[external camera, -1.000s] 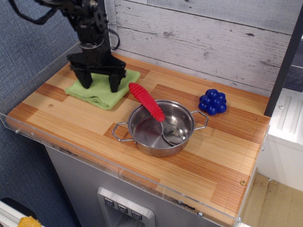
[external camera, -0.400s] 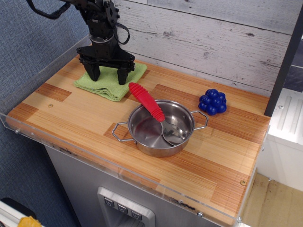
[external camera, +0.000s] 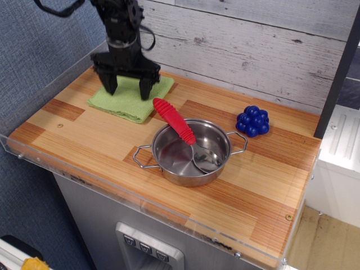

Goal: Move the green cloth from downward to upward direction on the table

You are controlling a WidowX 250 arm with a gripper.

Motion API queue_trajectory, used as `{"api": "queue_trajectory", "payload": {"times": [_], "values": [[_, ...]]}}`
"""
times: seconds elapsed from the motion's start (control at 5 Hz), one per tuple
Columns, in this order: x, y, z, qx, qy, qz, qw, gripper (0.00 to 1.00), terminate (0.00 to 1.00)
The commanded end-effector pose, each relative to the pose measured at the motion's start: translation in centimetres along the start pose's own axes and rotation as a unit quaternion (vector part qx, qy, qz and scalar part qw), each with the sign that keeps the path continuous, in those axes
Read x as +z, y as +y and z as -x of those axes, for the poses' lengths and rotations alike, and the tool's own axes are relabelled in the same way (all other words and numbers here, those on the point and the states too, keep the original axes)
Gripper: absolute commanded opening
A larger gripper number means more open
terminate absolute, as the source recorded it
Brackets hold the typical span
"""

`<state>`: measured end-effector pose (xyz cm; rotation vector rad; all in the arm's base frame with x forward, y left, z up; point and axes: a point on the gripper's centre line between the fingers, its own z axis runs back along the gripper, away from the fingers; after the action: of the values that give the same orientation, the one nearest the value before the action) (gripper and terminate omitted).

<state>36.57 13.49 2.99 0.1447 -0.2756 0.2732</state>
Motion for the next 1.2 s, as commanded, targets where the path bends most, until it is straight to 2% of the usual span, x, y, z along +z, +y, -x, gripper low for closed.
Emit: {"api": "queue_trajectory", "payload": {"times": [0.0,0.2,0.4,0.6,1.0], "values": [[6.0,-0.2,-2.8,0.004,-0.076,-0.016,0.997,1.0,0.0],[8.1,-0.9,-3.0,-0.003,-0.093,-0.015,0.9955,1.0,0.0],[9.4,-1.9,-1.8,-0.011,-0.083,-0.014,0.9964,1.0,0.0],[10.5,-1.7,0.4,-0.022,-0.048,-0.004,0.9986,1.0,0.0],[14.5,-1.9,4.5,-0.018,-0.055,0.01,0.9983,1.0,0.0]]}}
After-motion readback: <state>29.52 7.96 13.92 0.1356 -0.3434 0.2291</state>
